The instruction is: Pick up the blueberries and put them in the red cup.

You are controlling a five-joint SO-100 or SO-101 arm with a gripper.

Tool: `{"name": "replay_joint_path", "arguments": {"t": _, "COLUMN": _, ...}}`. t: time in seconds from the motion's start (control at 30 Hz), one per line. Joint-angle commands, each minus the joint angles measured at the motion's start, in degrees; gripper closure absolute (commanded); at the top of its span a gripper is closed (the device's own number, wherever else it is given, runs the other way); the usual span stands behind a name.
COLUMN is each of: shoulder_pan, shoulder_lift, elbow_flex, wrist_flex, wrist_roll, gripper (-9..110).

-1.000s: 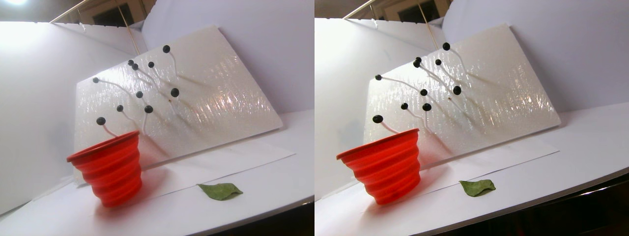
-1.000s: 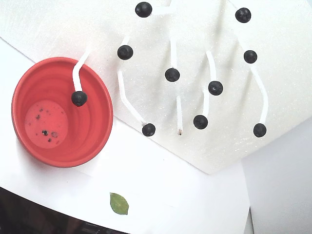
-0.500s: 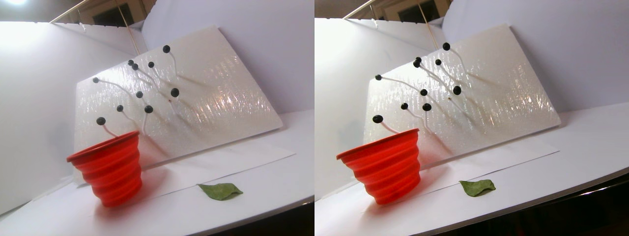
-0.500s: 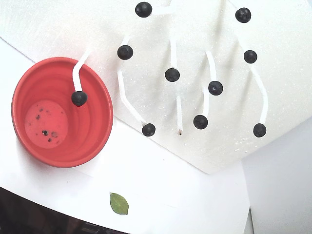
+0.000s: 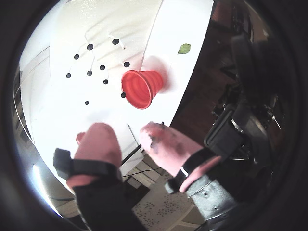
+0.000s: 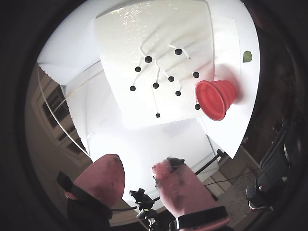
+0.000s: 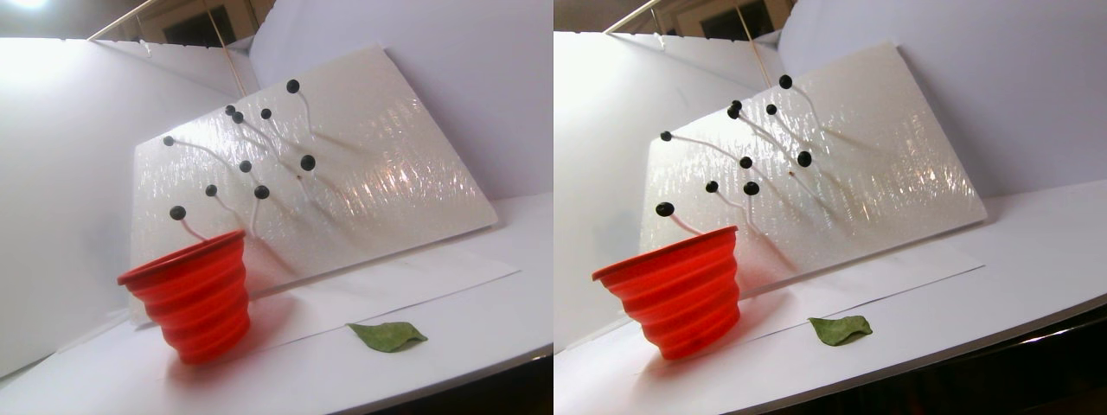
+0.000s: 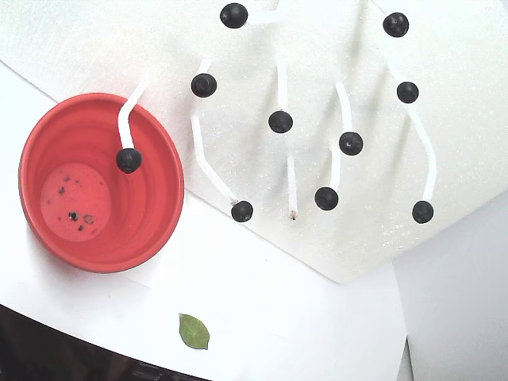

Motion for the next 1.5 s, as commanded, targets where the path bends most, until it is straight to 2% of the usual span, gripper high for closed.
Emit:
{"name": "replay_joint_path", "arguments": {"t": 0.0, "shoulder_pan": -0.35, "shoulder_lift": -0.88, "elbow_flex": -1.41, "wrist_flex": -0.53, "wrist_roll": -0.44, "gripper": 90}}
{"name": "replay_joint_path", "arguments": {"t": 0.83, "shoulder_pan": -5.63, "shoulder_lift": -2.9, "elbow_flex": -4.66, "wrist_flex": -2.9, "wrist_roll": -2.72, "gripper": 90}}
{"name": "replay_joint_path", "arguments": {"t": 1.0, "shoulder_pan": -6.06, "shoulder_lift": -8.7, "elbow_flex": -9.14, "wrist_flex": -5.45, "wrist_roll": -7.38, "gripper": 90}}
{"name": "replay_joint_path", "arguments": {"t": 1.47, "shoulder_pan": -7.82, "shoulder_lift": -10.37, "elbow_flex": -0.18, "wrist_flex": -9.23, "wrist_roll": -26.1, "gripper": 90}}
